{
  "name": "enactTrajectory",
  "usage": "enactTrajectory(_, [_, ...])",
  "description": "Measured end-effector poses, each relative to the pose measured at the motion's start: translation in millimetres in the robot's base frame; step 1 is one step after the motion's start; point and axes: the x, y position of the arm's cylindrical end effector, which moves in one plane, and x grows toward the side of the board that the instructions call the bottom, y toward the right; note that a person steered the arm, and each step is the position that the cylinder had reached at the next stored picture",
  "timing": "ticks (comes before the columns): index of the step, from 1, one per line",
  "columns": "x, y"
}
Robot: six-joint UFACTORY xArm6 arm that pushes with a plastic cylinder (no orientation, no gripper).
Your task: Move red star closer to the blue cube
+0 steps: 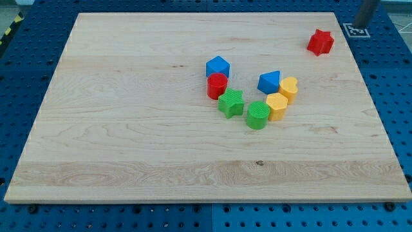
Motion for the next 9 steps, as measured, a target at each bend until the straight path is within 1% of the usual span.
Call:
enactTrajectory(1, [22,-8])
enactTrajectory(2, [31,-44])
enactTrajectory(3, [31,-97])
enactTrajectory(4, [31,-134])
enactTrajectory(5, [31,-103])
enactTrajectory(6, [49,-54])
enactTrajectory(7, [83,-47])
enactTrajectory(8, [88,-76])
enactTrajectory(9, [88,-118])
